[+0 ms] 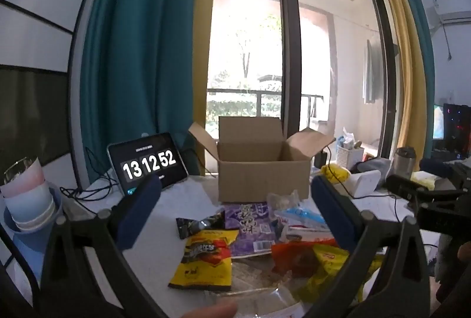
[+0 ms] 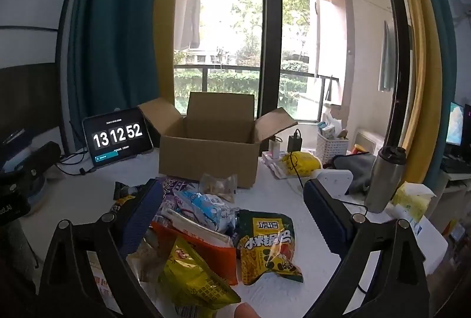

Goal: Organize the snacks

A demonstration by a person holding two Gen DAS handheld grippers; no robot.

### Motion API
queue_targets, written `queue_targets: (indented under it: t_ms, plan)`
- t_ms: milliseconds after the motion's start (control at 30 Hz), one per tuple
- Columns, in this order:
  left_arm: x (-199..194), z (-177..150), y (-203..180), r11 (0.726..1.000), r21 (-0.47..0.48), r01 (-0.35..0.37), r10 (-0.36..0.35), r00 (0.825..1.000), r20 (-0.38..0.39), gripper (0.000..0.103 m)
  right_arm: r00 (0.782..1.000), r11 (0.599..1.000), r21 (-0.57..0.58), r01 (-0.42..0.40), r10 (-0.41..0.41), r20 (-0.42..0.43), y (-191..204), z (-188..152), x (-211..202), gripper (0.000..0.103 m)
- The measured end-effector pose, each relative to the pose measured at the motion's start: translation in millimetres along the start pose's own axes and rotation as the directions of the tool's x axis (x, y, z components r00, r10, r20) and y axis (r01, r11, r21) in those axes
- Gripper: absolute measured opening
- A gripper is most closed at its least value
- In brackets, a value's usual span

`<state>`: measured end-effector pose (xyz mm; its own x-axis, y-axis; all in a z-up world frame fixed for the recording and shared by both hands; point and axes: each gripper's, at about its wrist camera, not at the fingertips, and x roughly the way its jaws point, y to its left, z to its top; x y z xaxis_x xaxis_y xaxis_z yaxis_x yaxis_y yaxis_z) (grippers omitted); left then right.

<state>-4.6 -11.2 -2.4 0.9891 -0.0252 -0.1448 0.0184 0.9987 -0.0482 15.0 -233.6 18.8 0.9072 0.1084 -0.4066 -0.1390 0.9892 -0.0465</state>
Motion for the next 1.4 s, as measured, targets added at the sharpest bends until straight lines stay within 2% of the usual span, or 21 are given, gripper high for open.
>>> queue_targets:
  t_ms: [433, 1400]
  plan:
    - [0.8, 3.6, 0.1, 1.000, 0.005, -0.002, 0.002, 1.000, -0.030, 0.103, 1.000, 1.000, -0.002, 0.008, -0.008, -0.012, 0.4, -4.4, -3.4, 0.098]
    - [-0.7, -2.3, 4.3, 1.000, 0.004, -0.014, 0.014, 1.000, -0.027, 0.103, 1.000, 1.000, 0.001, -0.004, 0.004, -0.016, 7.2, -4.2, -7.9, 0.098]
